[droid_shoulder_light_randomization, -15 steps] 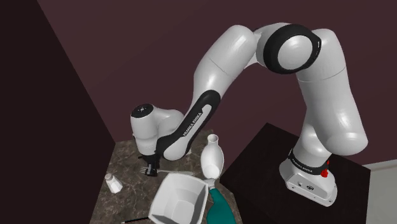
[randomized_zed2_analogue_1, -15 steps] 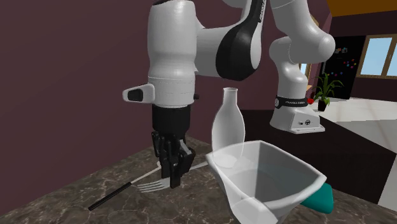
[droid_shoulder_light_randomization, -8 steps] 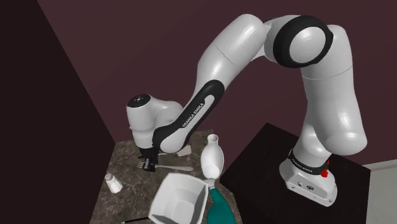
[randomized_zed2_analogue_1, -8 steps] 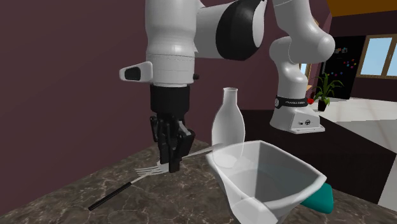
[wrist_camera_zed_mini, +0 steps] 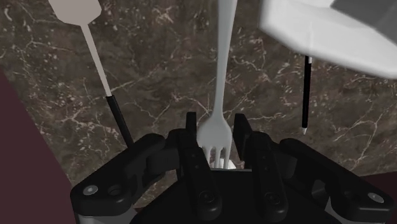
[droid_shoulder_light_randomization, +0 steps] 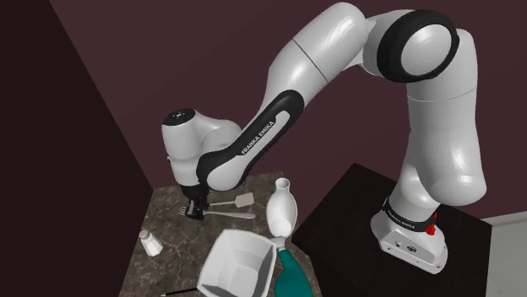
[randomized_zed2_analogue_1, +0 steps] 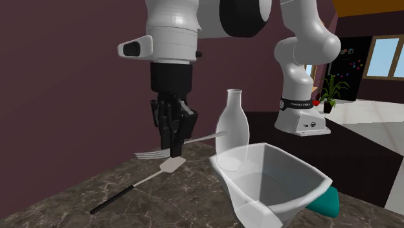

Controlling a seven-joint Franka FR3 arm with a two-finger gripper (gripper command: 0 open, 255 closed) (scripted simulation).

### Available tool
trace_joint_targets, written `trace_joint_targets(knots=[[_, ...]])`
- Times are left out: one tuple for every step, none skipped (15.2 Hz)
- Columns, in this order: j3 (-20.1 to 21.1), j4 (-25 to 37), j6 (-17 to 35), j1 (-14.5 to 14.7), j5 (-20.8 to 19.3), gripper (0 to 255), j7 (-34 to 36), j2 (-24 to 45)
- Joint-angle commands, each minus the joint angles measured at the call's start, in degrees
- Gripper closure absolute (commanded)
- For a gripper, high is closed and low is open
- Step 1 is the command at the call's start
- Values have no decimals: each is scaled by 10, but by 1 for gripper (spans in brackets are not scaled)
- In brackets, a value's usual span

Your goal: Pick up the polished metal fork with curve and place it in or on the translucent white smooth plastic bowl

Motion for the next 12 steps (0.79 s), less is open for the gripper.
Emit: trace_joint_targets(knots=[[3, 1, -12, -2, 5, 255, -2, -11], [5, 2, -18, -3, 8, 255, -4, -16], [6, 4, -24, -3, 10, 255, -5, -21], [7, 6, -30, -4, 12, 255, -7, -25], [8, 8, -36, -5, 15, 255, -8, -30], [9, 10, -43, -6, 17, 255, -10, -34], [10, 13, -48, -7, 19, 255, -11, -38], [14, -7, -42, -3, 21, 255, -3, -51], [19, -26, -36, 1, 24, 255, 6, -65], [23, -45, -30, 5, 27, 255, 14, -78], [28, -62, -25, 9, 30, 255, 23, -90], [32, -79, -20, 14, 33, 255, 31, -103]])
